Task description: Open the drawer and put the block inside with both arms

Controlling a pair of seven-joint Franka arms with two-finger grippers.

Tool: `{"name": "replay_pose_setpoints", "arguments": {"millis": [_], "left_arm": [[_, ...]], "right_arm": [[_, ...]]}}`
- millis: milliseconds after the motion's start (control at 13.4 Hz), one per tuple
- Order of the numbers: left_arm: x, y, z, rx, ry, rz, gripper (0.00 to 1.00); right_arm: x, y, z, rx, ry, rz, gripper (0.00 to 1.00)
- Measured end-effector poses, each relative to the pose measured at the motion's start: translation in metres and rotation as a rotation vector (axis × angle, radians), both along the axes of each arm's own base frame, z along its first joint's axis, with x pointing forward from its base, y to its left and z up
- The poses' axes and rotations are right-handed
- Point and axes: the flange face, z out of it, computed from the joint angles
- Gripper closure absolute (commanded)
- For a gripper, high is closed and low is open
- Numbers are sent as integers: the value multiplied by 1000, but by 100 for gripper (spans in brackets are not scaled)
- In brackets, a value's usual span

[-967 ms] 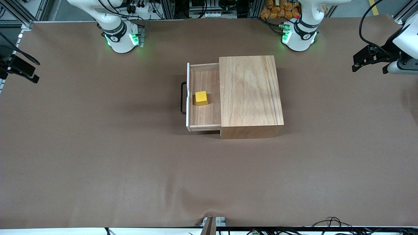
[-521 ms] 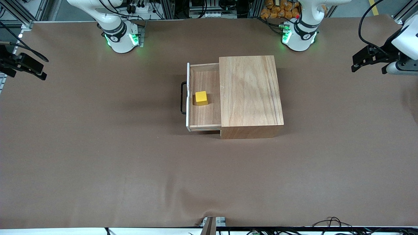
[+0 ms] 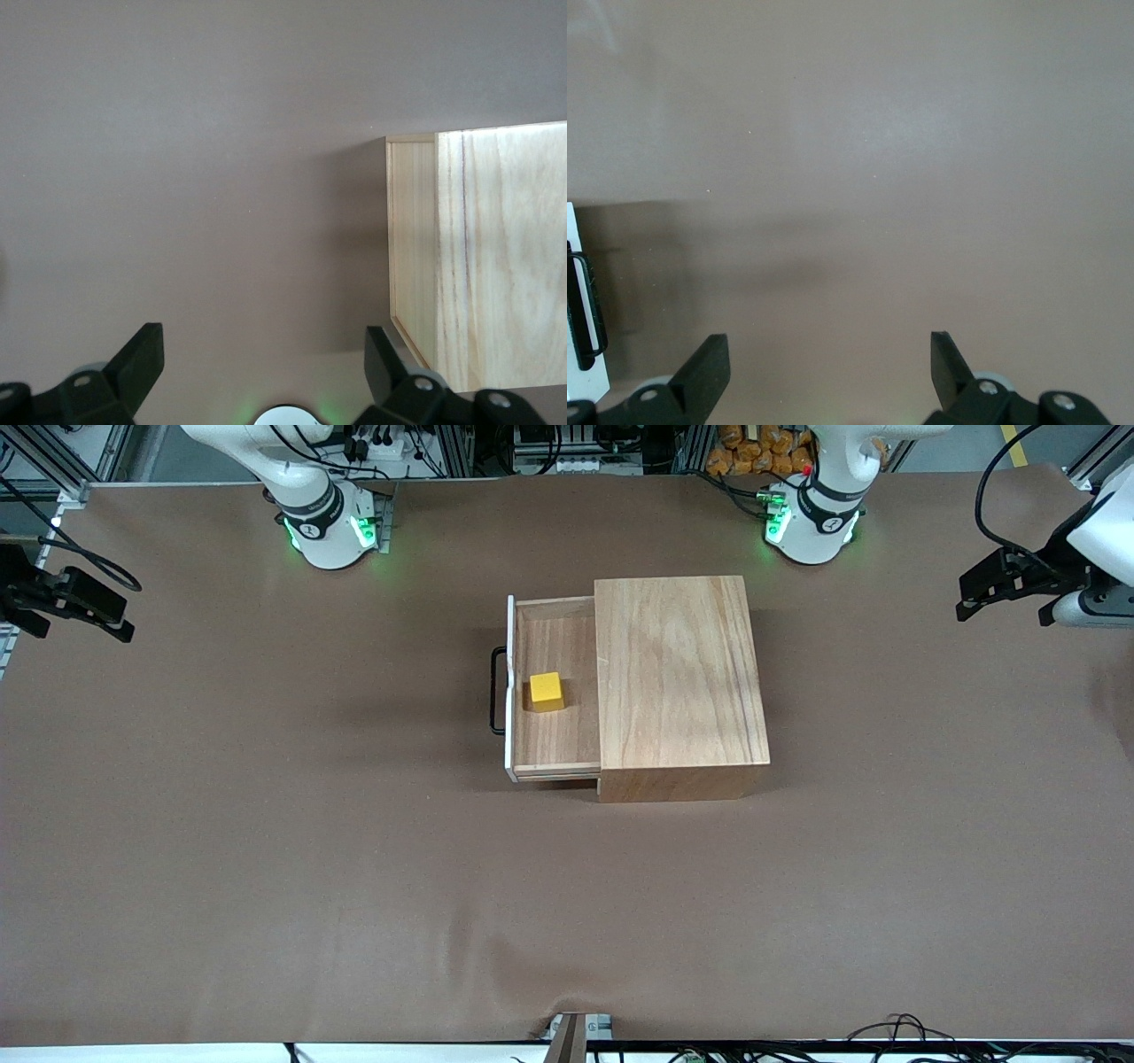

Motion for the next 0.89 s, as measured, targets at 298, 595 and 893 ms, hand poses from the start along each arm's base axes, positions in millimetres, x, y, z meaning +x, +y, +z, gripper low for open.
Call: {"name": "replay_pose_setpoints", "arguments": {"millis": [298,595,893], "left_arm": [[4,2,7,-1,-9,4,0],[6,2,7,0,-6,5,0],[8,2,7,0,-8,5,0]], "right_arm": [[0,1,0,0,-4,2,0],[0,0,0,0,-4,4,0],[0,0,0,0,-4,4,0]]}}
